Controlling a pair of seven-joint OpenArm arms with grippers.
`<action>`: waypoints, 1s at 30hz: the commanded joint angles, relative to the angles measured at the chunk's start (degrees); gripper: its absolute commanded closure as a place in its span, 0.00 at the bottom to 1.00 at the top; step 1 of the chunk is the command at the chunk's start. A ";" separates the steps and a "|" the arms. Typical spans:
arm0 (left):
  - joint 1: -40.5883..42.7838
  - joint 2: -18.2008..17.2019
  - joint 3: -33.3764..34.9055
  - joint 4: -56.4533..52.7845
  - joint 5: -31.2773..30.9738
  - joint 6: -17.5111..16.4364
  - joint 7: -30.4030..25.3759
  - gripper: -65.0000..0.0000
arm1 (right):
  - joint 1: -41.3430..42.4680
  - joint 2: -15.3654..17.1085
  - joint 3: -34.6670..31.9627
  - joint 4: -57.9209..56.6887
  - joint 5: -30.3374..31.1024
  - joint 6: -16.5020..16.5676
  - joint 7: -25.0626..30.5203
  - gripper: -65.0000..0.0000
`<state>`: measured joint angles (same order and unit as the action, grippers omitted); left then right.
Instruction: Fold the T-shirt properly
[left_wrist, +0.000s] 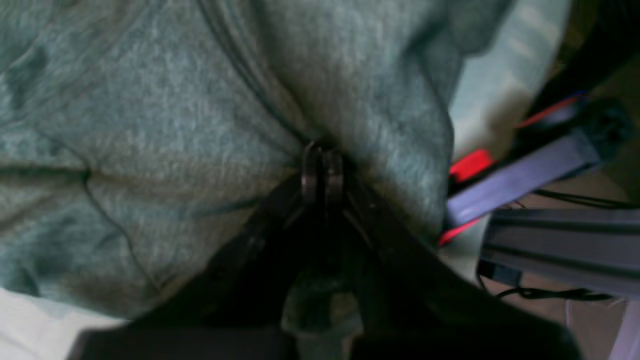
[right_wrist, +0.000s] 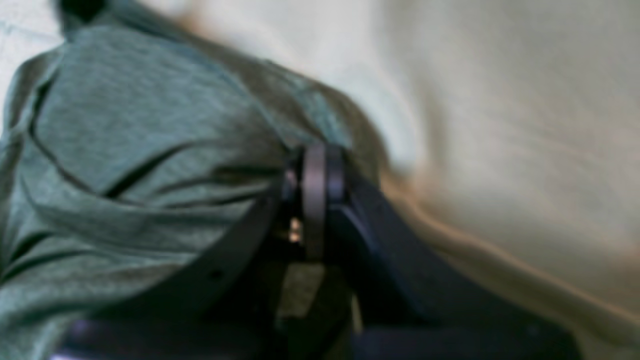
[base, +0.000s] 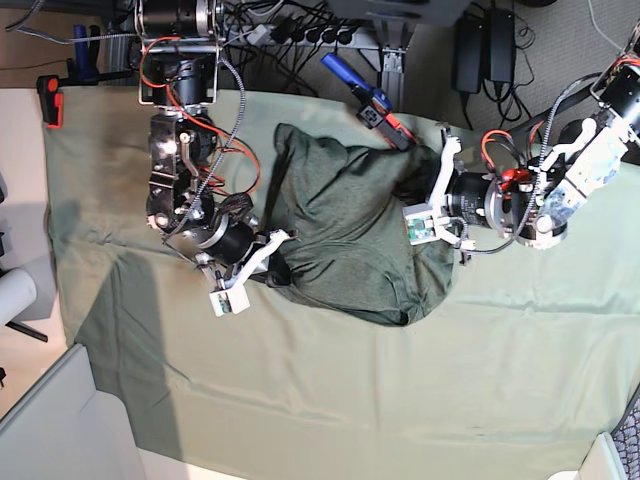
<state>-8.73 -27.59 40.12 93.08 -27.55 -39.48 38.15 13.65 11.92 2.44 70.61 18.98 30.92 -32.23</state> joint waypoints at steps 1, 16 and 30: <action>-0.94 -0.33 -0.55 2.08 -0.83 -0.52 -0.68 1.00 | 1.07 0.79 0.22 0.44 -0.57 0.59 -0.07 1.00; -0.76 -1.16 -11.91 15.63 -6.27 -0.52 1.62 1.00 | 1.11 0.59 0.22 9.60 6.10 0.61 -0.57 1.00; 8.41 -10.08 -24.24 23.08 -9.64 -0.52 4.57 1.00 | -2.12 3.06 8.15 22.93 7.87 0.59 -5.40 1.00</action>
<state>0.47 -36.93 16.34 115.24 -36.40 -39.81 43.57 10.79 14.41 10.22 92.60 25.98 31.00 -38.54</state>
